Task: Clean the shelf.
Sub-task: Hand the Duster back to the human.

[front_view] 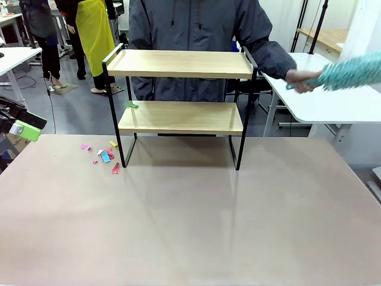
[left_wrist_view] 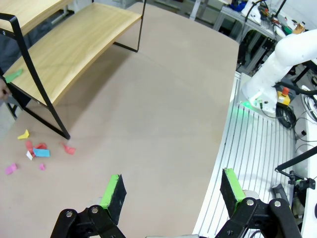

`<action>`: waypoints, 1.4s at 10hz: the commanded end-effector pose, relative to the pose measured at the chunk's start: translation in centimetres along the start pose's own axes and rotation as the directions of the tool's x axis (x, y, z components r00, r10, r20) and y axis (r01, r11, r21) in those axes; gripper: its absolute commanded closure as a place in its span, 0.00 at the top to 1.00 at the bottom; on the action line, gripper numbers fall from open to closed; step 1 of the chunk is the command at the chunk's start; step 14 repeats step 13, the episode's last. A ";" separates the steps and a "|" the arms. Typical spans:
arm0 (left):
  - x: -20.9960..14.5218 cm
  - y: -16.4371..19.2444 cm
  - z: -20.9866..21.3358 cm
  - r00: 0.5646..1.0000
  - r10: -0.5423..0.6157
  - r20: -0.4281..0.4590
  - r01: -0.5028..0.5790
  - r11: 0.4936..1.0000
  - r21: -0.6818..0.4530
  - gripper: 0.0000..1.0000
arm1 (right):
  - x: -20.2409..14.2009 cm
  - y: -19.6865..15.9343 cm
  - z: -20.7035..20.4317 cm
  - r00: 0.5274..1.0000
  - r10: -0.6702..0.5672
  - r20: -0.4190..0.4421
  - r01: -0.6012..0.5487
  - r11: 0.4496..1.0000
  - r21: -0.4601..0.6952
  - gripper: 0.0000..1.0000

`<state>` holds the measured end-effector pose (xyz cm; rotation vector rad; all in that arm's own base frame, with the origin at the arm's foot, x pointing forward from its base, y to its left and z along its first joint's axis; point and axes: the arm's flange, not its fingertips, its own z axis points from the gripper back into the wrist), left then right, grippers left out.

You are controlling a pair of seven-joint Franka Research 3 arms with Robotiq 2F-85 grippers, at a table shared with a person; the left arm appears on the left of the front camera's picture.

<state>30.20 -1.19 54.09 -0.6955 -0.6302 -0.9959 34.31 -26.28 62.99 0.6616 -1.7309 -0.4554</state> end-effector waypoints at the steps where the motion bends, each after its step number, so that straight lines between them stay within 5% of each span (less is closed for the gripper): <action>1: 0.2 0.0 0.0 1.000 0.001 0.020 -0.001 1.000 -0.011 1.00 | -0.1 0.0 0.1 1.000 0.014 -0.001 -0.014 1.000 -0.010 1.00; 14: 0.2 0.0 0.0 1.000 0.001 0.020 -0.001 1.000 -0.011 1.00 | -0.1 0.0 0.1 1.000 0.014 -0.001 -0.014 1.000 -0.010 1.00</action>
